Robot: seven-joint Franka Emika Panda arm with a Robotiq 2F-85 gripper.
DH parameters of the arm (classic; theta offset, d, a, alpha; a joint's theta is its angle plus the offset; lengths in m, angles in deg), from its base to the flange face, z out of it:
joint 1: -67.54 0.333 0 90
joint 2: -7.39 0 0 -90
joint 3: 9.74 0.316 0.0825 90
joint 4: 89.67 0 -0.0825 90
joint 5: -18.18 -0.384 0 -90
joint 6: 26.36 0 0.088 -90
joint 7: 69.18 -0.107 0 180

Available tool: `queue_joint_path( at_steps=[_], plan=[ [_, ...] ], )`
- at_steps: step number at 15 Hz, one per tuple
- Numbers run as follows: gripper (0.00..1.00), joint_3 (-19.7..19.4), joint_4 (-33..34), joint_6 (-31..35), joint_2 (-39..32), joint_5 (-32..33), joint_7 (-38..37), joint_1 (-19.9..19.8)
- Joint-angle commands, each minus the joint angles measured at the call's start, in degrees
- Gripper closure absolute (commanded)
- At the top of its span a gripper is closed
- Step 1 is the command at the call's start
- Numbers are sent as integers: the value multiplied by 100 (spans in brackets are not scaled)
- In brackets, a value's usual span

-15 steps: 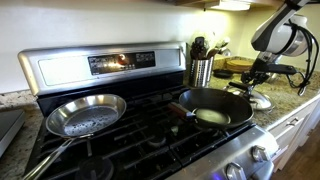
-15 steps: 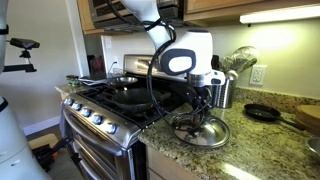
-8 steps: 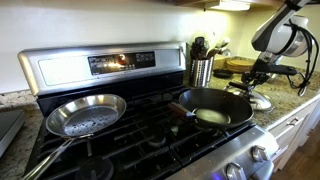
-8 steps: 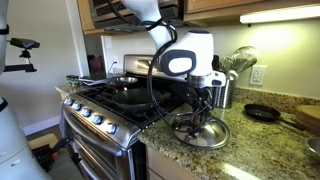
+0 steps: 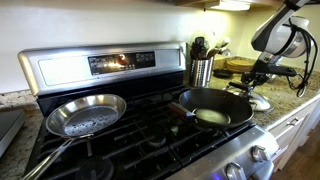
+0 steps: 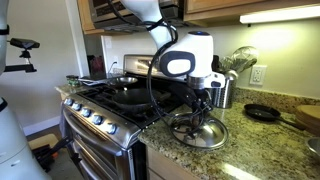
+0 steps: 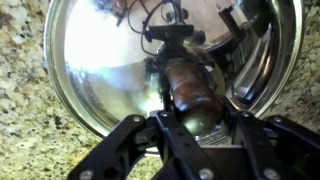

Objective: Take the lid off the wok and put it on the counter

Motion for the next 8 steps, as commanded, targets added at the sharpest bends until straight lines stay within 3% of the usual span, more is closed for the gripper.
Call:
queue_joint_path(
  at_steps=[1, 6, 8],
  plan=[
    [34, 94, -81, 133, 64, -174, 238, -142],
    [4, -7, -211, 77, 282, -30, 202, -99],
    [0, -130, -393, 25, 550, 141, 86, 7]
  ],
)
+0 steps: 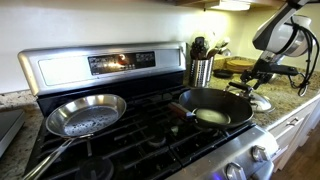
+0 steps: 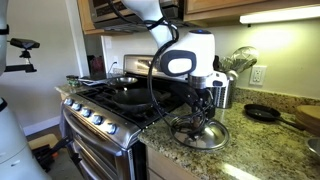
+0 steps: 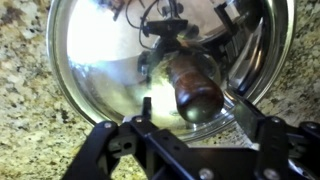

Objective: Take the lid off the wok and put it on the counter

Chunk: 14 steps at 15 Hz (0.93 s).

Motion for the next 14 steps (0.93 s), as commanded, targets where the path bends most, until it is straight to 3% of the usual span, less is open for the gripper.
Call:
queue_joint_path(
  at_steps=[1, 5, 10, 11, 14],
  plan=[
    [0, -148, -472, 6, 629, 207, 22, 87],
    [0, -348, -1013, 152, 1395, 768, -131, 299],
    [0, -296, -1492, 60, 2278, 1460, -254, 278],
    [0, -237, -1076, 1, 1777, 1194, -88, 207],
    [0, -236, -1279, 0, 2083, 1306, -98, 215]
  ],
)
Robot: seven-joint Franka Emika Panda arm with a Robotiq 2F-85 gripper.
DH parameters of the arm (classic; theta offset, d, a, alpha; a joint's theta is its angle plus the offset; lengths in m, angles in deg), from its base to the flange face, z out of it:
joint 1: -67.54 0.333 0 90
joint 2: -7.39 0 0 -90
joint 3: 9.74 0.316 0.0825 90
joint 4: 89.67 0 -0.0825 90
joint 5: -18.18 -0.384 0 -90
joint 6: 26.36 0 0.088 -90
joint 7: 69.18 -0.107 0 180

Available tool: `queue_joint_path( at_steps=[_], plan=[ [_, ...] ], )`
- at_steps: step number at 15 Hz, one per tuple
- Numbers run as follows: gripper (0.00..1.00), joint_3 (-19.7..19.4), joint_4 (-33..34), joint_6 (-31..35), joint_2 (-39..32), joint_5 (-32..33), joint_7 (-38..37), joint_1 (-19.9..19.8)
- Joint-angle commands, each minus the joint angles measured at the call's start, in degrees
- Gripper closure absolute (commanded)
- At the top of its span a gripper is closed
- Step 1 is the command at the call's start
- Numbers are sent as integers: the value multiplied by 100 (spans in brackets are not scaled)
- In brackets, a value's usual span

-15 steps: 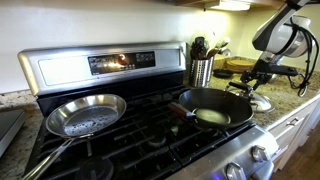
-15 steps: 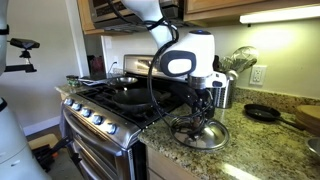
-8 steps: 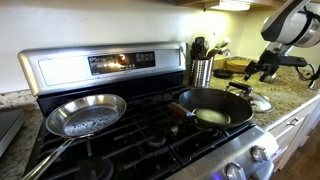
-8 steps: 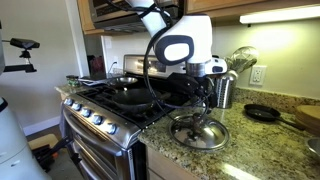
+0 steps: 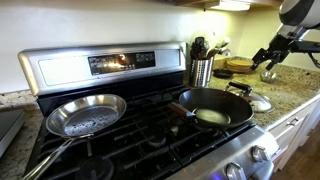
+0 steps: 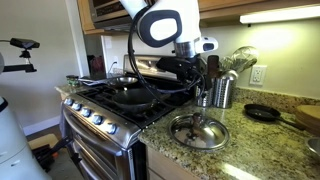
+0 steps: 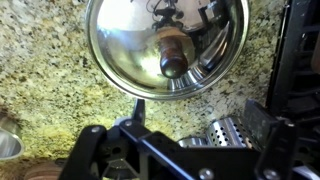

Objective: Take the lid off the wok and put it on the counter

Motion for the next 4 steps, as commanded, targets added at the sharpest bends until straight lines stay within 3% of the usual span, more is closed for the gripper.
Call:
queue_joint_path(
  at_steps=[1, 4],
  plan=[
    [0, 0, -20, 0, 16, 8, 0, 0],
    [0, 0, -36, 0, 16, 17, 0, 0]
  ],
)
